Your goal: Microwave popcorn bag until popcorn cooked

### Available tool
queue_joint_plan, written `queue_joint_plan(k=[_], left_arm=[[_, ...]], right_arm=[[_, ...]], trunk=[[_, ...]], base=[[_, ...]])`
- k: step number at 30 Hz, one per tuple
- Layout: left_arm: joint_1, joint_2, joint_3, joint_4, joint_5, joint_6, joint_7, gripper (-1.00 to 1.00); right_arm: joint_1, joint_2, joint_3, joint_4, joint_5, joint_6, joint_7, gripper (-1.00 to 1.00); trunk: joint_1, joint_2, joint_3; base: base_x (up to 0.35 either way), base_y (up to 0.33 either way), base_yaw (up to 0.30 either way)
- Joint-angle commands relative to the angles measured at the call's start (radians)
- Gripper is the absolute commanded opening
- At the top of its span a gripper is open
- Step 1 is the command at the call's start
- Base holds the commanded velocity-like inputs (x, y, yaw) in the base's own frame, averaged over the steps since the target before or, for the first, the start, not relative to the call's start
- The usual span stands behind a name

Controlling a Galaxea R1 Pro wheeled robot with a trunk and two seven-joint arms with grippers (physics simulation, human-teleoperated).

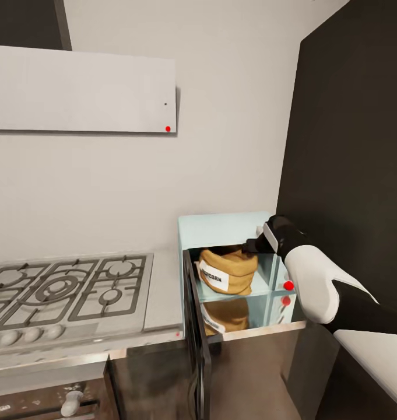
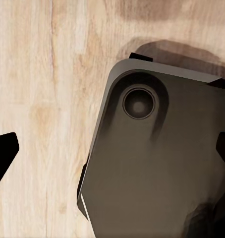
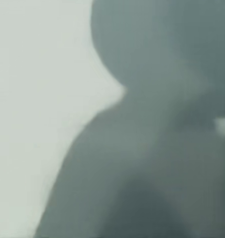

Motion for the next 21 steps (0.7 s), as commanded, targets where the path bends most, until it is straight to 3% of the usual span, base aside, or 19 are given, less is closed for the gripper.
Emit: queue_joint_plan(k=[1, 6, 9, 13, 19, 21], left_arm=[[0.0, 0.0, 0.005, -0.001, 0.004, -0.003, 0.001, 1.0], [0.0, 0.0, 0.005, -0.001, 0.004, -0.003, 0.0, 1.0], [0.0, -0.001, 0.005, -0.001, 0.004, -0.003, 0.001, 1.0], [0.0, -0.002, 0.005, -0.001, 0.004, -0.003, 0.002, 1.0], [0.0, -0.002, 0.005, -0.001, 0.004, -0.003, 0.002, 1.0], [0.0, -0.002, 0.005, -0.001, 0.004, -0.003, 0.002, 1.0]], right_arm=[[0.001, 0.0, -0.002, 0.005, 0.058, 0.007, 0.01, 1.0], [0.0, 0.0, -0.001, -0.006, 0.057, 0.059, 0.012, 1.0], [0.0, -0.001, -0.001, -0.042, 0.055, 0.087, 0.014, 1.0], [0.0, 0.004, 0.002, -0.182, 0.053, 0.126, 0.031, 1.0], [0.0, 0.002, 0.006, -0.374, 0.054, 0.126, 0.211, 1.0], [0.001, 0.002, 0.006, -0.396, 0.058, 0.126, 0.254, 1.0]], trunk=[[0.023, 0.0, -0.002], [0.023, 0.0, -0.002], [0.023, 0.0, -0.002], [0.023, 0.0, -0.002], [0.023, 0.0, -0.002], [0.023, 0.0, -0.002]], base=[[0.0, 0.0, 0.0], [-0.014, 0.0, 0.0], [-0.269, 0.0, 0.0], [-0.336, 0.0, 0.0], [-0.345, 0.0, 0.0], [-0.346, 0.0, 0.0]])
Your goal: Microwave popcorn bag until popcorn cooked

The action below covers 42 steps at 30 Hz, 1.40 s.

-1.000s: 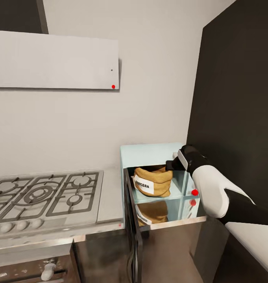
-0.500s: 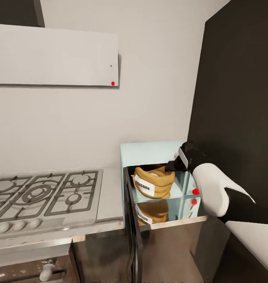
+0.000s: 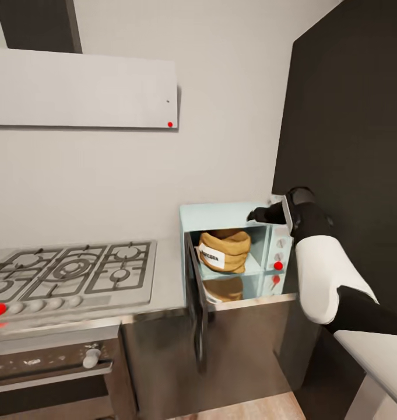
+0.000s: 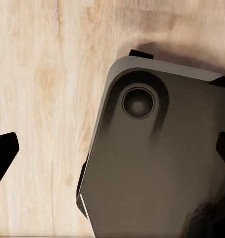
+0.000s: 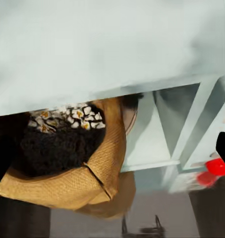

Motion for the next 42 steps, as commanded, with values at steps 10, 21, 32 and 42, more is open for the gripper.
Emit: queue_joint_plan(k=[10, 21, 32, 42], left_arm=[[0.0, 0.001, 0.004, -0.001, 0.005, -0.003, -0.001, 1.0], [0.0, 0.002, 0.004, -0.001, 0.005, -0.002, -0.002, 1.0], [0.0, 0.003, 0.005, -0.001, 0.005, -0.002, -0.002, 1.0], [0.0, 0.001, 0.005, -0.001, 0.005, -0.003, -0.002, 1.0]], right_arm=[[0.262, 0.003, -0.005, 0.015, 0.014, -0.265, 0.029, 1.0], [0.408, 0.012, -0.008, 0.045, 0.006, -0.718, 0.136, 1.0], [0.415, 0.004, -0.015, 0.17, -0.086, -0.868, 0.31, 1.0], [0.415, 0.0, -0.016, 0.189, -0.098, -0.889, 0.316, 1.0]], trunk=[[-0.001, -0.001, -0.001], [-0.001, -0.001, -0.001], [-0.001, -0.001, -0.001], [-0.001, -0.001, -0.001]], base=[[-0.153, 0.0, 0.0], [0.037, 0.0, 0.0], [0.315, 0.0, 0.0], [0.207, 0.0, 0.0]])
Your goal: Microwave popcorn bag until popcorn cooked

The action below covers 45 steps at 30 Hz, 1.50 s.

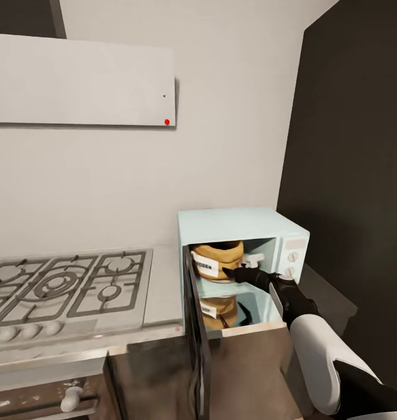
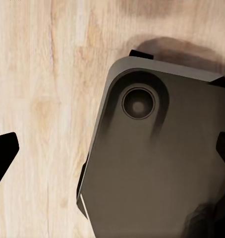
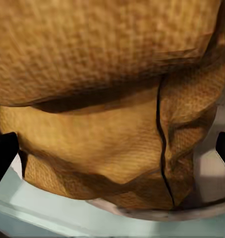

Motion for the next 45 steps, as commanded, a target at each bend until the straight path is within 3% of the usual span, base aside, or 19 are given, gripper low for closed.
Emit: queue_joint_plan(k=[1, 6, 9, 11, 18, 19, 22, 25, 28, 30, 32, 33, 35, 36, 37, 39, 42, 43, 45], left_arm=[[0.0, 0.0, 0.005, -0.001, 0.004, -0.003, 0.001, 1.0], [0.0, -0.002, 0.005, -0.001, 0.004, -0.004, 0.009, 1.0], [0.0, -0.002, 0.005, -0.001, 0.004, -0.004, 0.01, 1.0], [0.0, -0.002, 0.005, -0.001, 0.004, -0.004, 0.01, 1.0], [0.0, -0.002, 0.005, -0.001, 0.004, -0.005, 0.01, 1.0], [0.0, -0.002, 0.005, -0.001, 0.004, -0.005, 0.01, 1.0], [0.0, -0.001, 0.005, -0.001, 0.004, -0.003, 0.01, 1.0], [0.0, 0.0, 0.005, -0.001, 0.004, -0.003, 0.01, 1.0], [0.0, 0.0, 0.005, -0.001, 0.004, -0.003, 0.01, 1.0], [0.0, -0.001, 0.005, -0.001, 0.004, -0.004, 0.01, 1.0], [0.0, -0.002, 0.005, -0.001, 0.004, -0.003, 0.009, 1.0], [0.0, -0.001, 0.005, -0.001, 0.004, -0.003, 0.008, 1.0], [0.0, -0.001, 0.004, -0.001, 0.003, -0.003, 0.003, 1.0], [0.0, -0.001, 0.002, -0.002, 0.002, -0.003, 0.002, 1.0], [0.0, -0.003, 0.0, -0.012, 0.002, -0.002, 0.0, 1.0], [0.0, -0.008, -0.001, -0.033, 0.001, 0.0, 0.0, 1.0], [0.0, -0.024, -0.003, -0.106, 0.001, 0.006, 0.002, 1.0], [0.0, -0.026, -0.003, -0.125, 0.001, 0.007, 0.002, 1.0], [0.0, -0.029, -0.004, -0.182, 0.001, 0.009, 0.001, 1.0]], right_arm=[[-0.001, 0.0, -0.008, -0.004, 0.007, 0.009, 0.011, 1.0], [-0.001, -0.036, -0.008, -0.026, 0.005, 0.035, 0.058, 1.0], [-0.001, -0.053, -0.007, -0.088, 0.004, 0.06, 0.061, 1.0], [-0.001, -0.069, -0.008, -0.103, 0.003, 0.115, 0.061, 1.0], [-0.001, -0.074, -0.007, -0.143, 0.012, 0.17, 0.066, 1.0], [-0.001, -0.074, -0.006, -0.156, 0.014, 0.191, 0.068, 1.0], [-0.001, -0.075, -0.006, -0.253, 0.024, 0.358, 0.069, 1.0], [-0.001, -0.099, -0.005, -0.301, 0.059, 0.523, 0.069, 1.0], [-0.001, -0.112, -0.003, -0.31, 0.081, 0.596, 0.068, 1.0], [0.001, -0.144, -0.002, -0.28, 0.198, 0.632, 0.065, 1.0], [0.033, -0.169, -0.007, -0.215, 0.284, 0.631, 0.061, 1.0], [0.1, -0.192, -0.007, -0.127, 0.308, 0.618, 0.054, 1.0], [0.17, -0.202, -0.008, -0.038, 0.316, 0.554, 0.045, 1.0], [0.222, -0.205, -0.008, 0.042, 0.317, 0.478, 0.028, 1.0], [0.272, -0.205, -0.008, 0.153, 0.315, 0.397, -0.023, 1.0], [0.297, -0.204, -0.009, 0.253, 0.311, 0.334, -0.084, 1.0], [0.324, -0.204, -0.009, 0.497, 0.257, 0.154, -0.275, 1.0], [0.336, -0.202, -0.009, 0.521, 0.239, 0.123, -0.32, 1.0], [0.446, -0.195, -0.009, 0.554, 0.201, 0.047, -0.422, 1.0]], trunk=[[0.0, -0.001, -0.001], [0.0, -0.001, -0.001], [0.0, -0.001, -0.001], [0.0, -0.001, -0.001], [0.0, -0.001, -0.001], [0.0, -0.001, -0.001], [0.0, -0.001, -0.001], [0.0, -0.001, -0.001], [0.0, -0.001, -0.001], [0.0, -0.001, -0.001], [0.0, -0.001, -0.001], [0.0, -0.001, -0.001], [0.0, -0.001, -0.001], [0.0, -0.001, -0.001], [0.0, -0.001, -0.001], [0.0, -0.001, -0.001], [0.0, -0.001, -0.001], [0.0, -0.001, -0.001], [0.0, -0.001, -0.001]], base=[[-0.045, 0.0, 0.0], [-0.303, 0.0, 0.0], [-0.343, 0.0, 0.0], [-0.345, 0.0, 0.0], [-0.345, 0.0, 0.0], [-0.345, 0.0, 0.0], [-0.345, 0.0, 0.0], [-0.345, 0.0, 0.0], [-0.345, 0.0, 0.0], [-0.345, 0.0, 0.0], [-0.287, 0.0, 0.0], [-0.086, 0.0, 0.0], [-0.036, 0.0, 0.0], [-0.011, 0.0, 0.0], [-0.005, 0.0, 0.0], [-0.003, 0.0, 0.0], [0.0, 0.0, 0.0], [0.0, 0.0, 0.0], [0.0, 0.0, 0.0]])
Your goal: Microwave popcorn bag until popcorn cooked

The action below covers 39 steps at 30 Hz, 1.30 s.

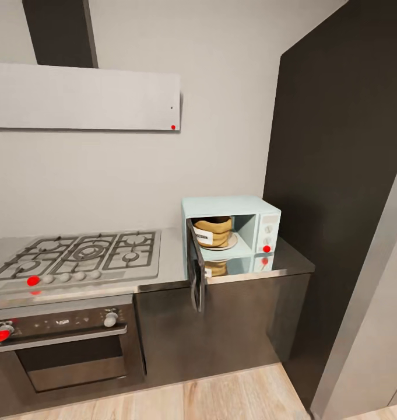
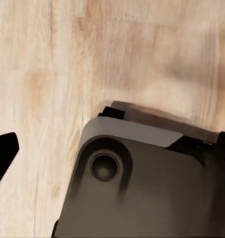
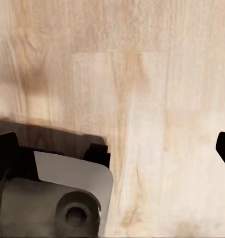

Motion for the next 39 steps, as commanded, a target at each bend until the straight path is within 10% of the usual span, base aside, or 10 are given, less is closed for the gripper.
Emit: queue_joint_plan(k=[1, 6, 9, 11, 16, 19, 20, 24, 36, 39], left_arm=[[0.0, -0.001, 0.004, -0.016, 0.005, -0.003, 0.0, 1.0], [0.0, -0.003, 0.001, -0.12, -0.001, 0.013, 0.006, 1.0], [0.0, -0.004, -0.002, -0.302, -0.004, 0.142, 0.009, 1.0], [0.0, -0.004, -0.004, -0.675, 0.0, 0.388, 0.003, 1.0], [-0.063, -0.013, -0.005, -1.069, 0.007, 0.581, -0.005, 1.0], [-0.192, -0.045, -0.008, -1.104, 0.011, 0.598, -0.052, 1.0], [-0.28, -0.06, -0.008, -1.113, 0.038, 0.602, -0.172, 1.0], [-0.337, -0.069, -0.008, -1.158, 0.08, 0.596, -0.346, 1.0], [-0.344, -0.065, -0.032, -1.2, 0.072, 0.593, -0.366, 1.0], [-0.344, -0.063, -0.09, -1.2, 0.065, 0.599, -0.366, 1.0]], right_arm=[[0.057, 0.001, -0.01, 0.006, 0.0, -0.047, -0.02, 1.0], [0.137, -0.002, -0.01, 0.01, -0.005, -0.112, -0.039, 1.0], [0.17, -0.006, -0.01, 0.01, -0.005, -0.118, -0.04, 1.0], [0.185, -0.007, -0.01, 0.01, -0.004, -0.118, -0.04, 1.0], [0.189, -0.007, -0.009, 0.009, -0.003, -0.12, -0.041, 1.0], [0.189, -0.006, -0.007, 0.008, -0.002, -0.12, -0.04, 1.0], [0.189, -0.002, -0.008, 0.008, -0.003, -0.121, -0.04, 1.0], [0.189, 0.004, -0.009, 0.009, -0.006, -0.121, -0.04, 1.0], [0.189, 0.011, -0.011, 0.01, -0.007, -0.196, -0.041, 1.0], [0.189, 0.018, -0.011, 0.01, -0.007, -0.195, -0.041, 1.0]], trunk=[[0.0, -0.001, -0.001], [0.0, -0.001, -0.001], [0.0, -0.001, -0.001], [0.0, -0.001, -0.001], [0.0, -0.001, -0.001], [0.0, -0.001, -0.001], [0.0, -0.001, -0.001], [0.0, -0.001, -0.001], [0.0, -0.001, -0.001], [0.0, -0.001, 0.0]], base=[[0.0, 0.0, 0.0], [0.0, 0.0, 0.0], [0.0, 0.0, 0.0], [0.0, 0.0, 0.0], [0.0, 0.0, 0.0], [0.0, 0.0, 0.0], [0.0, 0.0, 0.0], [0.0, 0.0, 0.0], [0.0, 0.0, 0.0], [0.0, 0.0, -0.039]])
